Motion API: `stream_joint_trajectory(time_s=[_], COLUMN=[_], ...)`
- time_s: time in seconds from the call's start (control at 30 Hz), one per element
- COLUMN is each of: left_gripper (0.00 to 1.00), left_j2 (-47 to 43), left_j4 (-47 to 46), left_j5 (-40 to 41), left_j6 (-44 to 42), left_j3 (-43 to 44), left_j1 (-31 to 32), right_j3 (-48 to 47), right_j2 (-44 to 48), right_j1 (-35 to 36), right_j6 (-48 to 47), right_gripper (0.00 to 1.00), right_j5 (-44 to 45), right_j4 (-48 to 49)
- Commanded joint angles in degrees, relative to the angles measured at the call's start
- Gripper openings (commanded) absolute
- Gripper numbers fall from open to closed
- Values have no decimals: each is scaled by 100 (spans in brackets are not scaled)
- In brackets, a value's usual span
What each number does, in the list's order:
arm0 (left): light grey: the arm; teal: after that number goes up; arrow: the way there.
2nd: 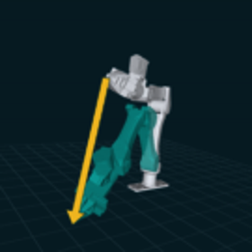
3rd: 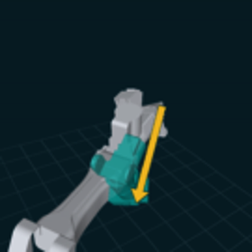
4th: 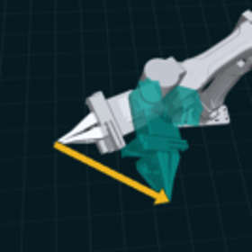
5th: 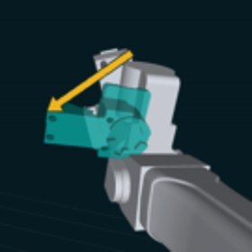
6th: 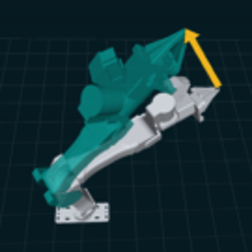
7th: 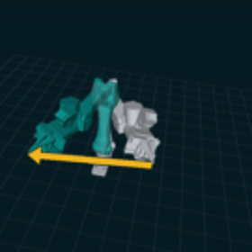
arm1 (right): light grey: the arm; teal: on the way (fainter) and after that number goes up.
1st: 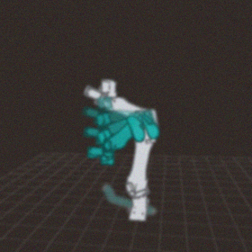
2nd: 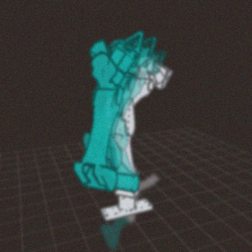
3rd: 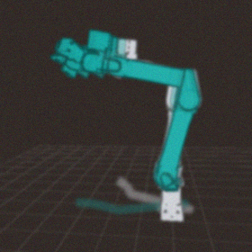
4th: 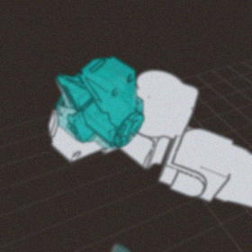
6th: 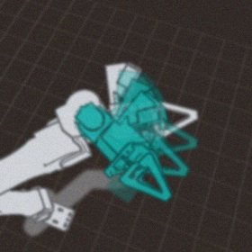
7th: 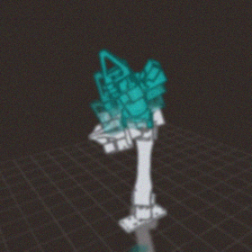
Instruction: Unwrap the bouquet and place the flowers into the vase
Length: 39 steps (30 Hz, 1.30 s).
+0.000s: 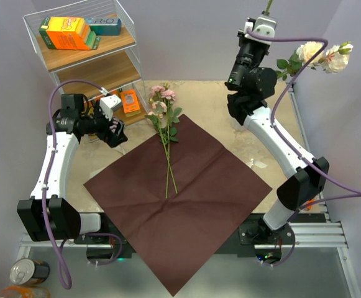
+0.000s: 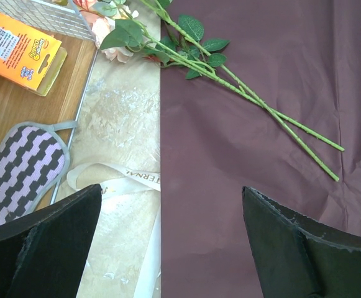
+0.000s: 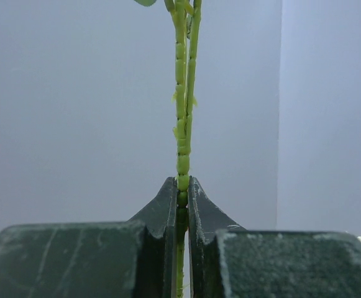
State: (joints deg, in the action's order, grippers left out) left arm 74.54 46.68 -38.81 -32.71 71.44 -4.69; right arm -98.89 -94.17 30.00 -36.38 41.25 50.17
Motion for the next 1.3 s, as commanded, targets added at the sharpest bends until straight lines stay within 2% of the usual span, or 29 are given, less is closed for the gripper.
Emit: stream_joint_trajectory(time_s=[0.0,0.3,0.57,0.77,0.87,1.07,1.13,1.17,1.23,1.27], left_gripper=[99,99,99,99,99,99,99,99,99,99], left_j2=[87,236,306,385,403,421,421,412,403,403], left_j4=[52,149,158,175,175,175,193,184,193,210], left_j5=[-189,-215,-189,-215,-232,-259,-259,-259,-276,-285], left_j6=[-148,-262,-403,-421,-412,-377,-359,-350,-333,-315], left_j3=[300,450,476,503,520,608,626,626,643,634], left_j1=[3,-6,3,-6,3,3,3,-6,3,-6], right_j3=[-156,-394,-315,-69,36,168,177,186,221,273], right_j2=[-171,-453,-795,-901,-875,-603,-524,-515,-462,-436], right_j1=[-108,-644,-741,-732,-732,-566,-399,-285,-205,-144], right_j6=[-896,-616,-625,-835,-827,-493,-466,-405,-318,-195], right_gripper=[0,0,0,0,0,0,6,13,20,28], right_j5=[-73,-188,-267,40,347,1120,1462,1577,1910,2000], right_j4=[1565,1777,1855,2163,1971,978,462,310,-112,-191])
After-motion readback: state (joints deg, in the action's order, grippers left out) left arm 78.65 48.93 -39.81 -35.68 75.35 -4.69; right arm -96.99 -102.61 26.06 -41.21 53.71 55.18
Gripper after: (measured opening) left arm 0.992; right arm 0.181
